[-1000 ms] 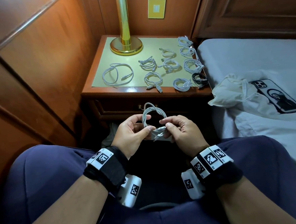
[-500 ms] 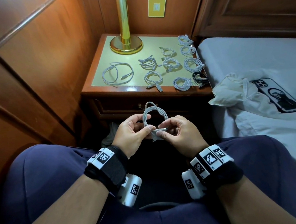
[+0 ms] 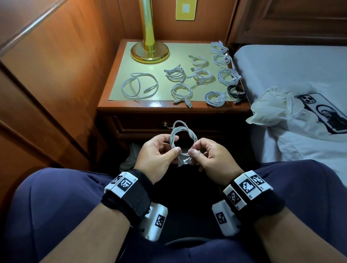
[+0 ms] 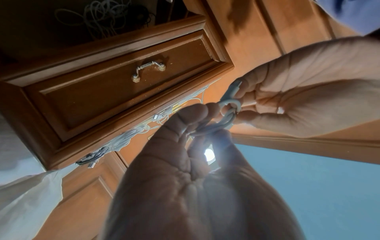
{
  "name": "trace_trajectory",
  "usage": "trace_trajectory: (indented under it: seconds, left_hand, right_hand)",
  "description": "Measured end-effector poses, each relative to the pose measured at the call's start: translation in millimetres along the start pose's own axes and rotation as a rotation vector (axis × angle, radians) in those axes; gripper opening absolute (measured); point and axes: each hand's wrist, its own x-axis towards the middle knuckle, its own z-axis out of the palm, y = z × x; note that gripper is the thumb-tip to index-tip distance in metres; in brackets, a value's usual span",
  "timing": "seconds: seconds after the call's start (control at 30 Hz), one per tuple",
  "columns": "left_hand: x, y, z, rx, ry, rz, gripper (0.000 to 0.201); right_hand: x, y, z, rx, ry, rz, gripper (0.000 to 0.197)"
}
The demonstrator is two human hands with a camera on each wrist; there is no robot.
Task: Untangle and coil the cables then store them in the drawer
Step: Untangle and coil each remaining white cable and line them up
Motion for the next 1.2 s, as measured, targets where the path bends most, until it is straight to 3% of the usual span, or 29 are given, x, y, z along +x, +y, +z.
trace_trajectory:
  seconds: [0.13, 0.23, 0.4, 0.63, 1.0, 1.2]
  left_hand:
    - [2.2, -0.2, 1.3, 0.036, 0.008, -0.009, 0.021]
    - [4.0, -2.6, 1.4, 0.108, 0.033, -0.029, 0.008]
    - [3.3, -2.5, 2.8, 0.029, -0.047, -0.170, 0.004]
    - [-1.3, 0.5, 3.6, -0.095, -0.079, -0.145, 0.003]
    - [-4.7, 4.1, 3.0, -0.180, -0.057, -0.091, 0.007]
    - [-4.3, 2.6, 2.1, -0.148, -0.032, -0.107, 0.007]
  right_hand:
    - [-0.3, -1.7, 5.6, 0.017, 0.019, 0.006, 0.010]
    - [-0.1, -1.9, 6.7, 0.002, 0.044, -0.015, 0.009]
    - [-2.3, -4.0, 2.9, 0.015, 0.088, -0.054, 0.007]
    - [1.4, -1.1, -1.2, 0.052, 0.169, -0.053, 0.011]
    - [1.5, -2.8, -1.8, 0.332, 0.202, 0.063, 0.036]
    - [5.9, 0.1, -2.1, 0.490, 0.167, 0.155, 0.028]
